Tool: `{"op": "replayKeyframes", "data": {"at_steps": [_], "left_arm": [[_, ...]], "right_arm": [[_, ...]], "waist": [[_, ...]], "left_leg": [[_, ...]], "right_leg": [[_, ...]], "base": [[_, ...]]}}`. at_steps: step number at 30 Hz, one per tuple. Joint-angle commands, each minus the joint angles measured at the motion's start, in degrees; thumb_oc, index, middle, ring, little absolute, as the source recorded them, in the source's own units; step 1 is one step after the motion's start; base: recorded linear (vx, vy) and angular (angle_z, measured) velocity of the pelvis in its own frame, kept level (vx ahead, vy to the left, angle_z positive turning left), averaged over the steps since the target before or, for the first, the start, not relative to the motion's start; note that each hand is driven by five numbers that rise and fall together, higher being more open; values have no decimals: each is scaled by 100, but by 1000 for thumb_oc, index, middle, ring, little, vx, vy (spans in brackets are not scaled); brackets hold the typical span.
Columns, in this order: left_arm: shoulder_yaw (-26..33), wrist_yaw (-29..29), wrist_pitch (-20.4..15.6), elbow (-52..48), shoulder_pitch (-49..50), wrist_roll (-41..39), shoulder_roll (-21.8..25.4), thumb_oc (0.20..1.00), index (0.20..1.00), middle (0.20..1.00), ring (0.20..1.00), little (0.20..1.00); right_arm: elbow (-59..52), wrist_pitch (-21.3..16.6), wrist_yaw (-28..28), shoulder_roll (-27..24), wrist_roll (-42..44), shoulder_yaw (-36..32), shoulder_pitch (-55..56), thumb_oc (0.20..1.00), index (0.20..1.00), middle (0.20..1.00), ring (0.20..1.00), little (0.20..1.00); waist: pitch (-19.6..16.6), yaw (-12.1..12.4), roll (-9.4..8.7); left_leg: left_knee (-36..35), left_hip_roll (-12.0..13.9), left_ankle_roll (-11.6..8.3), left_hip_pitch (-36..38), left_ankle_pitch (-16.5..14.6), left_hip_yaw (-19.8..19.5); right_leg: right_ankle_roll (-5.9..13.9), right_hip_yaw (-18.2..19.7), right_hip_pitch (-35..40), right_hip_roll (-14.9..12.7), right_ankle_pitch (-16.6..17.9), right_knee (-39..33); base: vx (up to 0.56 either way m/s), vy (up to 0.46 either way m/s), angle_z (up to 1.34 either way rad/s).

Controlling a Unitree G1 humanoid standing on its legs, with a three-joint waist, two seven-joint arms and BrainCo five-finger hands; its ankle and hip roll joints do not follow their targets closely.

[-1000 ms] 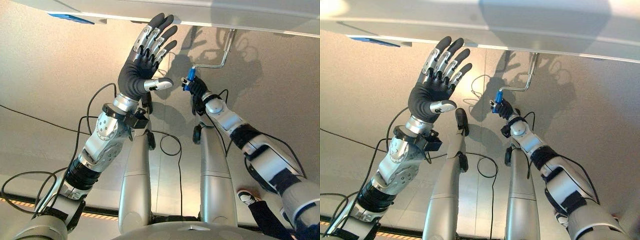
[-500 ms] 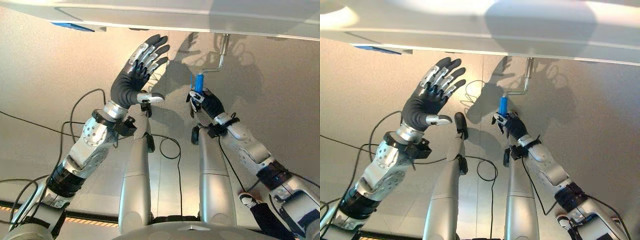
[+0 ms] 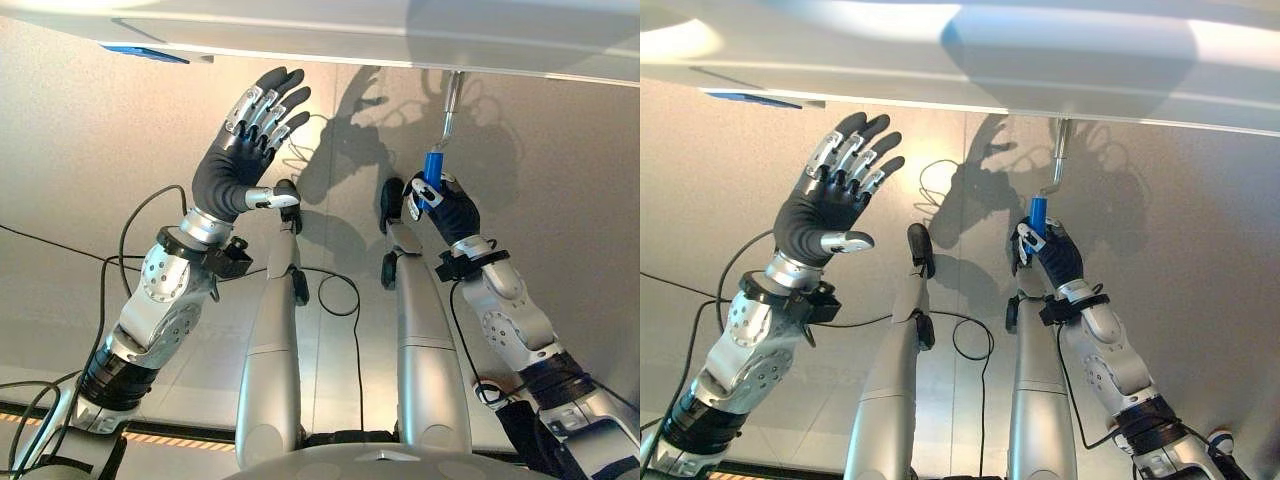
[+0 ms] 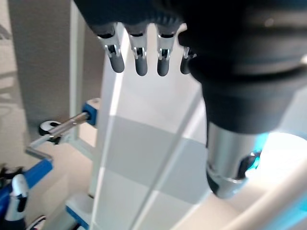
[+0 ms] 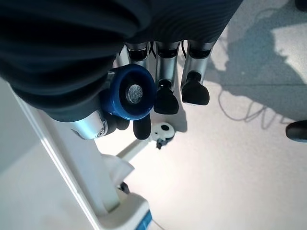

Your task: Raise the hospital bed

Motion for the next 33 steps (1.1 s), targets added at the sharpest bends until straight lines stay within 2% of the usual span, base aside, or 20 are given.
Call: {"op": "replayKeyframes", "data": {"at_steps": [1,5,12,17,25,27,29,33], "left_arm": [[181,-168,-257,-599,146,-104,-33,1000,1000,1000,1000,1000],[315,-189,-248,-652,136,-114,7,1000,1000,1000,1000,1000],[393,-273,-240,-672,70,-103,278,1000,1000,1000,1000,1000],[424,-342,-238,-734,118,-209,513,1000,1000,1000,1000,1000],[184,-416,-185,-731,-3,-235,761,1000,1000,1000,1000,1000],[10,-412,-203,-698,-158,-253,843,1000,1000,1000,1000,1000],[-60,-415,-205,-681,-211,-278,848,1000,1000,1000,1000,1000],[-450,-402,-205,-606,-526,-316,887,1000,1000,1000,1000,1000]], "right_arm": [[-755,-1352,-359,-89,186,-1422,-476,200,200,200,200,200],[-409,-1337,-900,-253,-422,-1818,-462,200,200,200,200,200],[196,-1244,-1279,-653,-886,-2119,-528,200,200,200,200,200],[1196,-1005,-1421,-1086,-1088,-2090,-610,200,200,200,200,200],[2482,-575,-1343,-1517,-1541,-1658,-687,200,200,200,200,200],[3376,-414,-1345,-1600,-1704,-1346,-861,200,200,200,200,200],[3728,-361,-1299,-1637,-1709,-1188,-1008,200,200,200,200,200],[5650,-14,-1170,-1843,-1882,-397,-1973,200,200,200,200,200]], "waist": [[-99,-163,-128],[-99,-179,-152],[-99,-173,-155],[-99,-151,-133],[-99,-151,-156],[-99,-115,-141],[-99,-101,-133],[-99,34,-40]], "left_leg": [[756,-144,63,321,-896,209],[784,-137,71,317,-924,203],[782,-138,78,310,-943,191],[758,-130,66,318,-939,192],[777,-116,62,272,-928,213],[767,-110,58,262,-916,210],[766,-109,57,253,-909,204],[753,-114,49,216,-883,207]], "right_leg": [[569,11,733,102,612,-1180],[559,2,721,119,583,-1152],[559,5,708,128,564,-1145],[564,18,687,136,548,-1127],[561,-1,641,145,538,-1099],[559,-8,615,145,539,-1079],[556,-15,603,143,541,-1074],[556,-49,562,139,546,-1062]], "base": [[9,-36,3],[0,0,0],[0,0,0],[0,0,0],[0,0,0],[0,0,0],[0,0,0],[0,0,0]]}}
